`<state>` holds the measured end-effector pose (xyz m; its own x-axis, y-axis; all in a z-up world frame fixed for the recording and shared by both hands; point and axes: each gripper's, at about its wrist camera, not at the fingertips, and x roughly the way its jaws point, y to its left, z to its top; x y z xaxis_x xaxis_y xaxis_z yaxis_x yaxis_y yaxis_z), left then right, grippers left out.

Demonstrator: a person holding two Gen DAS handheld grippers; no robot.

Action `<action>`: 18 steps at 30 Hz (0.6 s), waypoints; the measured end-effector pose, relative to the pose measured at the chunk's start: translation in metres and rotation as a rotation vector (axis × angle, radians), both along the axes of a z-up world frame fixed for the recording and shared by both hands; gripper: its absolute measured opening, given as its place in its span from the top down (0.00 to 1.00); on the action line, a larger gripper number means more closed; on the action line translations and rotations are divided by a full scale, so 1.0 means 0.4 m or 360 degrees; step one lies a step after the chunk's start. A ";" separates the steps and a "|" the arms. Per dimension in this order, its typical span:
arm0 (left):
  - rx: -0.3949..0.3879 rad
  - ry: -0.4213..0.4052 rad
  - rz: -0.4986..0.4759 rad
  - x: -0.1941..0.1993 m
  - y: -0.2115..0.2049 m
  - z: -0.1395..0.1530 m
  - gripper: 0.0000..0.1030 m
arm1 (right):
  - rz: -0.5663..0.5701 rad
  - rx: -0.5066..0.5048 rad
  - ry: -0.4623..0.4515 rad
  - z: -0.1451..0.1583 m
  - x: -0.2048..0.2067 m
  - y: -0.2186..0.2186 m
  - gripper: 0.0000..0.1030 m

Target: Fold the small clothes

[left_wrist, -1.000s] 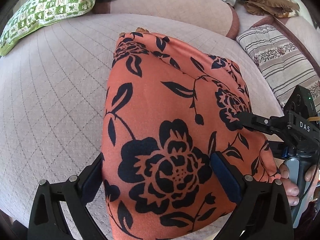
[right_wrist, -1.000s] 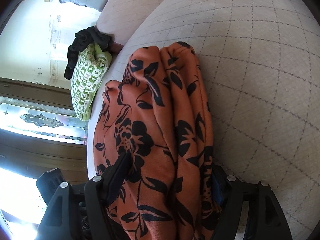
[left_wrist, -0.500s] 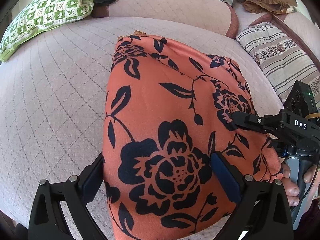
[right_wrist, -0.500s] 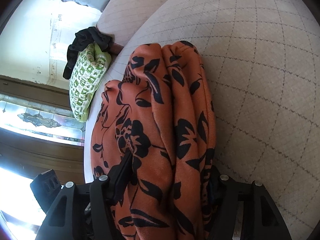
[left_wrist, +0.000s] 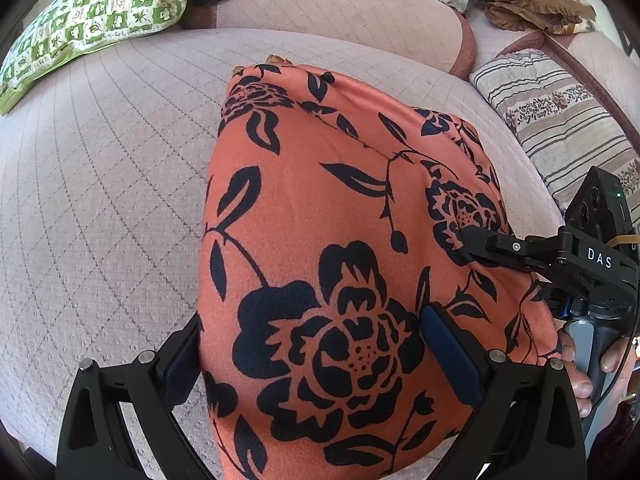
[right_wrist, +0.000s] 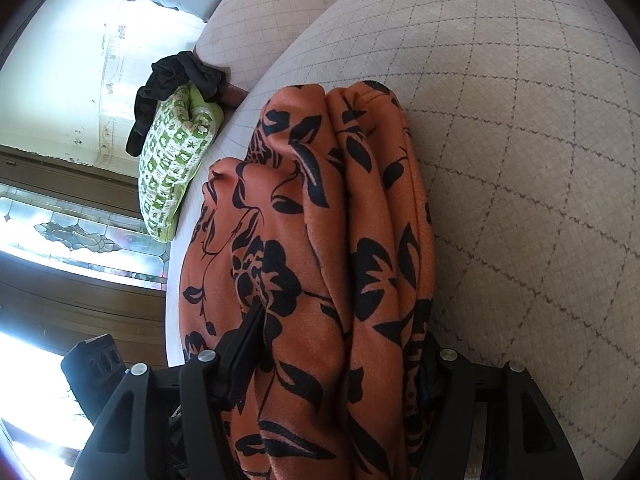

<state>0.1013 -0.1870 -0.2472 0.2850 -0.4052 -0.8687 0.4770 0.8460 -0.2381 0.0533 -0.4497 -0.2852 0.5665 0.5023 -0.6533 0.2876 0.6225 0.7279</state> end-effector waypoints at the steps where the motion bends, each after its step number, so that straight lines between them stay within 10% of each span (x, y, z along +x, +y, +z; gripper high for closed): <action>1: 0.0000 0.0000 -0.0002 0.002 -0.001 0.000 0.03 | 0.0001 -0.0003 0.0000 -0.001 0.001 0.001 0.38; 9: -0.0087 0.0025 -0.0013 0.018 0.010 -0.010 0.11 | 0.0000 -0.0008 -0.0014 -0.005 0.003 0.008 0.37; 18: -0.0246 0.0055 0.0009 0.044 0.063 0.013 0.48 | 0.0004 -0.0085 -0.0082 0.026 0.008 0.043 0.44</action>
<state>0.1190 -0.1617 -0.2421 0.2590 -0.5333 -0.8053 0.4616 0.8007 -0.3818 0.0565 -0.4327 -0.2747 0.5990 0.4691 -0.6490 0.2487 0.6614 0.7076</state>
